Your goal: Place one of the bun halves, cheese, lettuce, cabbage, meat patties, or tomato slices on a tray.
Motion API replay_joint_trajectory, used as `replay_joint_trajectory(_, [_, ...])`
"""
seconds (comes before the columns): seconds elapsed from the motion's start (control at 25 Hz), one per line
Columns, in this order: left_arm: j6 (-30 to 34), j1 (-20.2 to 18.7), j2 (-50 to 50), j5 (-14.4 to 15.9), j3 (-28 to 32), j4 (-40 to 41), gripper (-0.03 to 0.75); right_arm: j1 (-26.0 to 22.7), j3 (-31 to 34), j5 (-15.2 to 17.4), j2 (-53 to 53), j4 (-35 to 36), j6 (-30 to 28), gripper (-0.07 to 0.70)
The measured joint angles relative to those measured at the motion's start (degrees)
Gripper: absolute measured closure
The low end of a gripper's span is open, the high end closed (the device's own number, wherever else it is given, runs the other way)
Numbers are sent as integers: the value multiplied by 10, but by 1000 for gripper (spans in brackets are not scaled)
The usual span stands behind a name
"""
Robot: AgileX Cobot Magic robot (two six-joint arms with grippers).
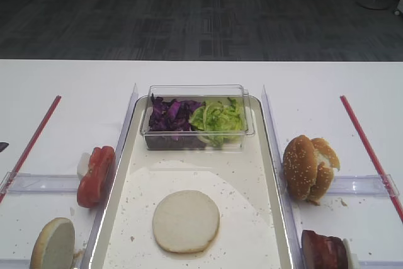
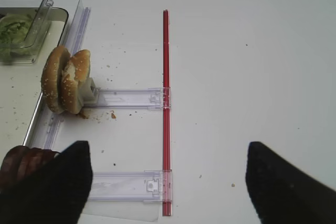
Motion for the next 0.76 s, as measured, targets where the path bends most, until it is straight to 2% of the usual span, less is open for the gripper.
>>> replay_joint_trajectory(0.76, [0, 0, 0, 0, 0, 0, 223, 0, 0, 0, 0, 0, 0, 17])
